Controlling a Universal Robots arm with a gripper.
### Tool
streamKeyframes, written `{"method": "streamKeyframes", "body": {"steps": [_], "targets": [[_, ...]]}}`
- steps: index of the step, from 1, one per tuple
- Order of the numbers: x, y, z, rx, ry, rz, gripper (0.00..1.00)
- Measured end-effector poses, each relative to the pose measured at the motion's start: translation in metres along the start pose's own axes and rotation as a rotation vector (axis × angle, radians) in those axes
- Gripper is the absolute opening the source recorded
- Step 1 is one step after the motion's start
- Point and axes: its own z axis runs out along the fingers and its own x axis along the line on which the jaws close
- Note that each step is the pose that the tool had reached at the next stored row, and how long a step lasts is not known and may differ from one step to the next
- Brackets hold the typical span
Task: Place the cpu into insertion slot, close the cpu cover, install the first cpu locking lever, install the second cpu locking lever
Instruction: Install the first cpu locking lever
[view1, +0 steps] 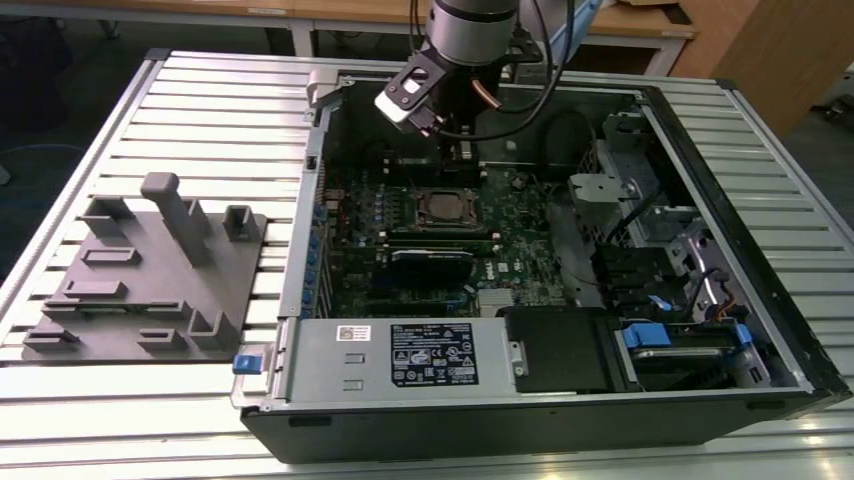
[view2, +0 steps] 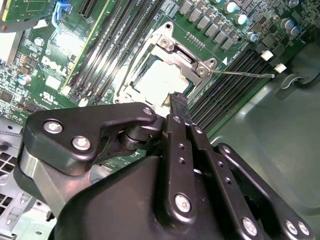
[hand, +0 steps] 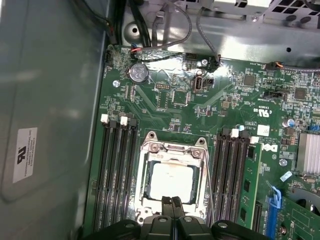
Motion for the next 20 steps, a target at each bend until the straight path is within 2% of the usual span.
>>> {"method": "streamKeyframes", "body": {"steps": [20], "targets": [[0.0000,0.0000,0.0000,0.0005,0.0000,-0.037,0.10]]}}
